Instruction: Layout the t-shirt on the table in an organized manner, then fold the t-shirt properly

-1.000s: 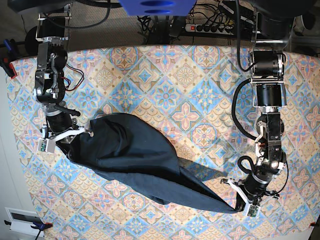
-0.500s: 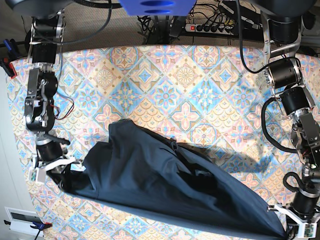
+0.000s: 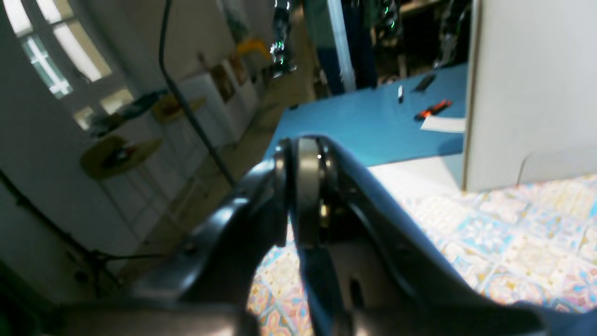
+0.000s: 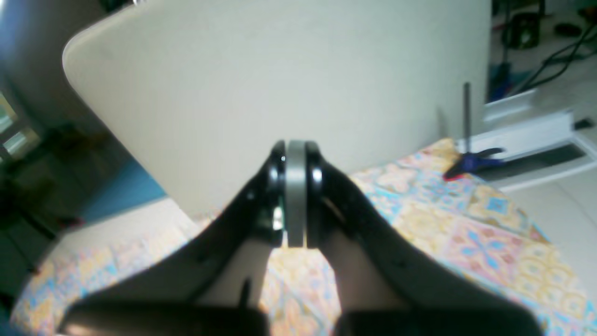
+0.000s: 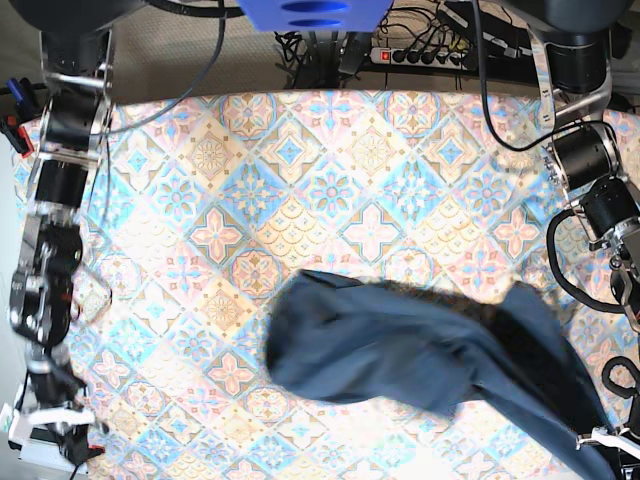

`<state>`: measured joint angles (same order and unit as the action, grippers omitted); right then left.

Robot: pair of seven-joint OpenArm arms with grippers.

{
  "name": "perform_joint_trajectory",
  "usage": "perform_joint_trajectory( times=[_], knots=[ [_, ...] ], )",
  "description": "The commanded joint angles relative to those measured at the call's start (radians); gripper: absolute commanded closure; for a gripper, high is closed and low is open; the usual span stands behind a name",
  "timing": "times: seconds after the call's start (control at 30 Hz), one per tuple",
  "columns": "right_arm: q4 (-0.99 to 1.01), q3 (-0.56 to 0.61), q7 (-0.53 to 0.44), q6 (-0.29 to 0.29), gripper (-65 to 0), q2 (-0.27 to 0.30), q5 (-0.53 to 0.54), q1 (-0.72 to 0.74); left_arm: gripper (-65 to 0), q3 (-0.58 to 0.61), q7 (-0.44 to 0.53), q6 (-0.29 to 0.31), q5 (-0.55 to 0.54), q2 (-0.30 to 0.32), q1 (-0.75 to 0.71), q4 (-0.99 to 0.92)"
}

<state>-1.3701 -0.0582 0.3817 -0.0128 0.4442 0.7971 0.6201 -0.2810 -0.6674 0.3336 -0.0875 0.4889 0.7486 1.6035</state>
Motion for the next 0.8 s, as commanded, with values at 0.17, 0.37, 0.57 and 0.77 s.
perform_joint_trajectory(
  times=[0.17,0.37,0.57,0.77],
  knots=[
    [-0.041,0.076,-0.023,0.014,0.0,0.015,0.014,0.065,0.0,-0.004,0.025,-0.008,-0.002,0.034,-0.031,0.019],
    [-0.144,0.172,-0.023,0.014,0.0,0.009,0.014,-0.104,0.0,-0.010,0.025,-0.006,-0.016,0.144,-0.268,0.108],
    [-0.231,0.195,-0.011,0.014,0.0,-0.026,0.014,-0.296,0.0,-0.114,0.025,-0.004,-0.065,0.181,-0.728,0.295],
    [-0.309,0.283,0.047,0.070,0.0,-0.080,0.008,-0.377,0.0,-0.203,0.025,-0.004,-0.139,0.179,-1.170,0.395]
  ],
)
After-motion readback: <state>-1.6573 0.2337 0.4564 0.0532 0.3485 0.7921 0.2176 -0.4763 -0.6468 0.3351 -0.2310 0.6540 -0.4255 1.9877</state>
